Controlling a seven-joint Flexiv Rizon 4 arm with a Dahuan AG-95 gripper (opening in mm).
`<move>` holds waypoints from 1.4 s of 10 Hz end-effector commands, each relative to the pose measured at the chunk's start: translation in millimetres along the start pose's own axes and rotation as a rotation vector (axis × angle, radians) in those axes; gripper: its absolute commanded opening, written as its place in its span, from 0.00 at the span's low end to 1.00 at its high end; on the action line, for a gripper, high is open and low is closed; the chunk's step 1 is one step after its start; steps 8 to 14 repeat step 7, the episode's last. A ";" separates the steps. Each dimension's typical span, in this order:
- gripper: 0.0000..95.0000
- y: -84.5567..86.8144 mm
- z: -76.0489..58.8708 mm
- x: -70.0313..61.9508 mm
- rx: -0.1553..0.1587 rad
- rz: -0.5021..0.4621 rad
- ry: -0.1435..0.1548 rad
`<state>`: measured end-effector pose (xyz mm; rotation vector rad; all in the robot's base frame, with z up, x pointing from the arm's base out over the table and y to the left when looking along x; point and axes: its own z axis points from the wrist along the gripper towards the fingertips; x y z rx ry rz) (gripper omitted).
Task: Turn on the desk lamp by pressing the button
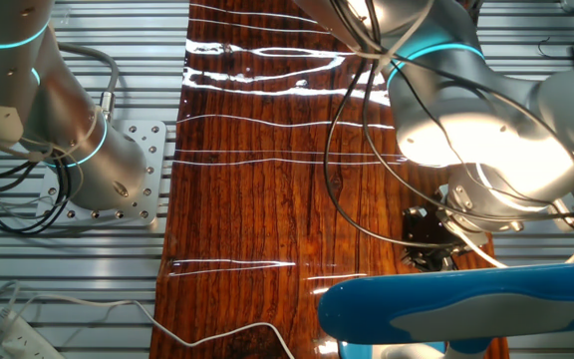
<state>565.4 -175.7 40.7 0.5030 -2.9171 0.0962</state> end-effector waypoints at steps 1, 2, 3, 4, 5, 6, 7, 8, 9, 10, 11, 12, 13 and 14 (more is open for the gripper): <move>0.00 0.1 0.0 -0.9 -0.009 0.002 0.003; 0.00 0.3 -0.4 -0.7 -0.019 0.010 0.000; 0.00 0.9 -1.2 -0.2 -0.027 0.017 0.001; 0.00 1.4 -1.9 0.1 -0.029 0.020 0.004; 0.00 1.6 -2.3 0.3 -0.035 0.024 0.004; 0.00 1.7 -2.4 0.4 -0.039 0.025 0.003; 0.00 1.7 -2.4 0.4 -0.040 0.024 0.004; 0.00 1.7 -2.4 0.4 -0.040 0.024 0.004; 0.00 1.7 -2.4 0.4 -0.040 0.024 0.004; 0.00 1.7 -2.4 0.4 -0.040 0.024 0.004; 0.00 1.7 -2.4 0.4 -0.040 0.024 0.004; 0.00 1.7 -2.4 0.4 -0.040 0.024 0.004; 0.00 1.7 -2.4 0.4 -0.040 0.024 0.004; 0.00 1.7 -2.4 0.4 -0.040 0.024 0.004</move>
